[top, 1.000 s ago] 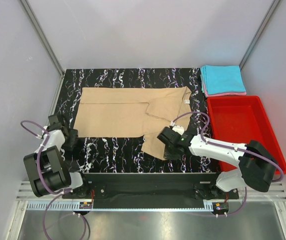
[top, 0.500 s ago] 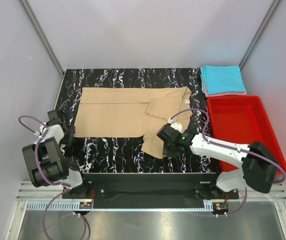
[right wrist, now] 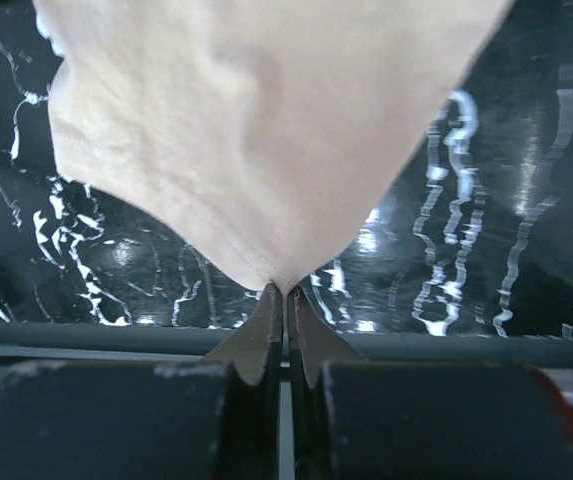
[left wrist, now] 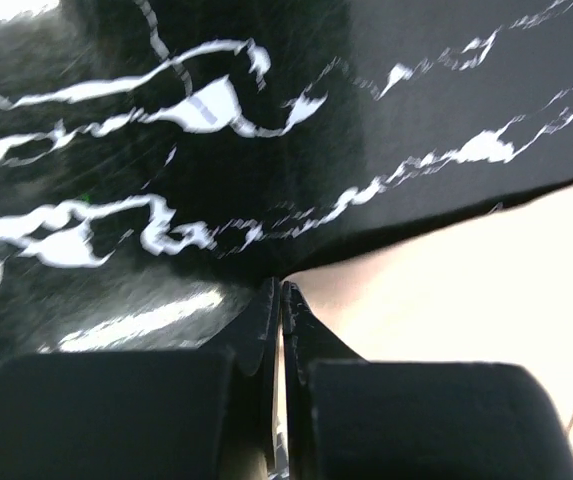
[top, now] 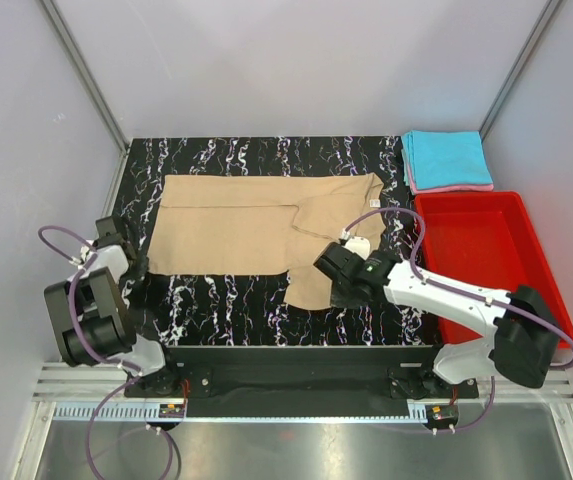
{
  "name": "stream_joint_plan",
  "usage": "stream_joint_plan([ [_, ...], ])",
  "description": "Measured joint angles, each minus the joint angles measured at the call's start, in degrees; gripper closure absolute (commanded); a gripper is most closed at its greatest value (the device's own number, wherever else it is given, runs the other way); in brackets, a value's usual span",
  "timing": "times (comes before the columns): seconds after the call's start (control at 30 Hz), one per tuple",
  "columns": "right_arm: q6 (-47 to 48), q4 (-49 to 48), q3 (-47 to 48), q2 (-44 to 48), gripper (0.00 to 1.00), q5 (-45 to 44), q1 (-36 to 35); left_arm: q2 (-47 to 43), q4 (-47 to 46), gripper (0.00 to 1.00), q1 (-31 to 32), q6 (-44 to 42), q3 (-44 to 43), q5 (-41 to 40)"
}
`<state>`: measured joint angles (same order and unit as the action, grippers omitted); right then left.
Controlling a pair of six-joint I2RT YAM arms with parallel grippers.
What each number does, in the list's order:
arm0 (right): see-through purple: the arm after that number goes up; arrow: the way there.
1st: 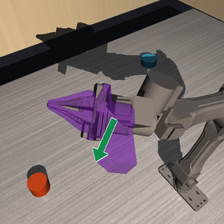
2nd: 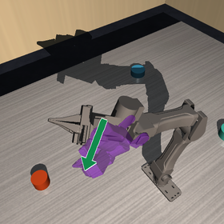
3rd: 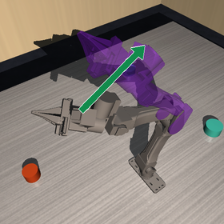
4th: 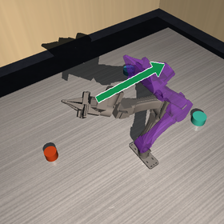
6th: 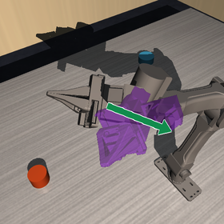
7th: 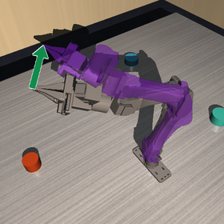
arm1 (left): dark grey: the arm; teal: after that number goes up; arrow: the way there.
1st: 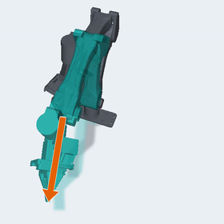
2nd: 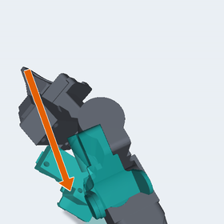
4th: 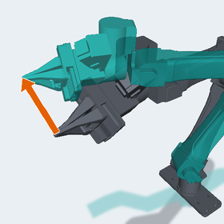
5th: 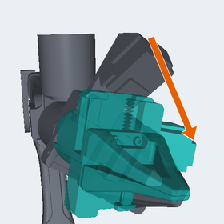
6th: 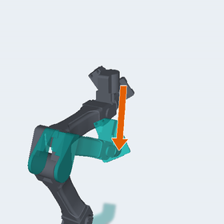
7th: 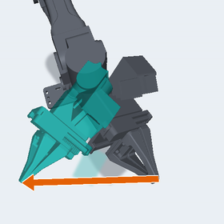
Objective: Fold and stack the t-shirts
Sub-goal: Fold the tshirt
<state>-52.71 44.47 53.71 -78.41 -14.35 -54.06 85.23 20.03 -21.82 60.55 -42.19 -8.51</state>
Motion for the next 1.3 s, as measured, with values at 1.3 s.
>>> stream_joint_plan([
  [1.3,31.85,6.27,41.44,-28.89,1.0,-2.08,30.47,20.83,7.41,1.0,5.29,-3.13,-31.12,5.95],
])
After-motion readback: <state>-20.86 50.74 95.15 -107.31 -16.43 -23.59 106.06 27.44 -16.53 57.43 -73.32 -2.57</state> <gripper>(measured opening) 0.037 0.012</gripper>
